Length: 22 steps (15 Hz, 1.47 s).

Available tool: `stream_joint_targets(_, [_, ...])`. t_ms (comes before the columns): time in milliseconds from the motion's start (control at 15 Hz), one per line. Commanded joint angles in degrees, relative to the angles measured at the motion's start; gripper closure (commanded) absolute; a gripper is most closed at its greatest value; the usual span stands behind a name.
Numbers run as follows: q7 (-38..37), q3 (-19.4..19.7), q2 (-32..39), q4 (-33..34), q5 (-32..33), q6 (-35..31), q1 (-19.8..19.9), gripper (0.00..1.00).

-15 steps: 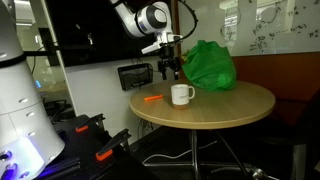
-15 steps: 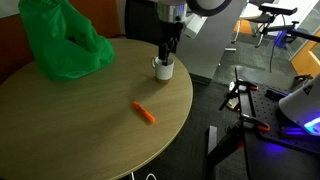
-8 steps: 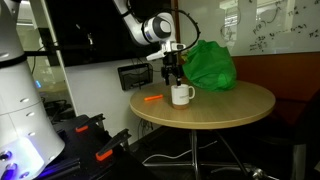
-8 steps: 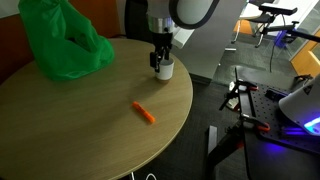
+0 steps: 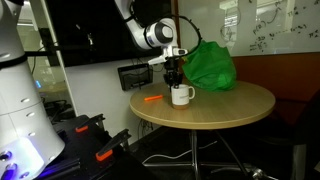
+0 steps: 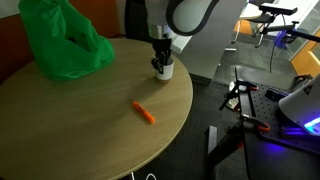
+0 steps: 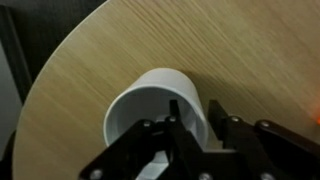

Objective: Move the mug closer to the orange sharpie

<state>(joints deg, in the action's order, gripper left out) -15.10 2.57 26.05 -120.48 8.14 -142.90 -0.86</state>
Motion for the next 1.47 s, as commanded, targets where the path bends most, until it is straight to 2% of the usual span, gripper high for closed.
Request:
stream_joint_targets(0, [-1.2, 1.6, 0.5, 0.2, -0.1, -1.3, -1.6, 0.91])
stream_joint_targets(67, [-1.5, 1.7, 0.5, 0.1, -0.1, -1.6, -1.8, 0.98])
stream_joint_targets(133, [-1.4, 1.7, 0.4, 0.1, -0.3, -1.8, -1.9, 1.00])
stream_joint_targets(400, [-1.6, 1.9, -1.4, -1.6, 0.2, -2.2, -2.6, 0.98])
stream_joint_targets(533, [-0.4, 0.9, -3.1, -3.2, -1.1, -3.3, -2.5, 0.98])
stream_joint_targets(1000, [-0.9, -3.1, -10.1, -11.6, -5.2, -10.9, -5.3, 0.98])
stream_joint_targets(1267, [0.7, -5.7, -11.6, -15.9, -8.8, -16.9, -5.9, 0.98])
stream_joint_targets(1400, [0.3, -5.8, -11.4, -16.6, -8.8, -17.4, -6.5, 0.98])
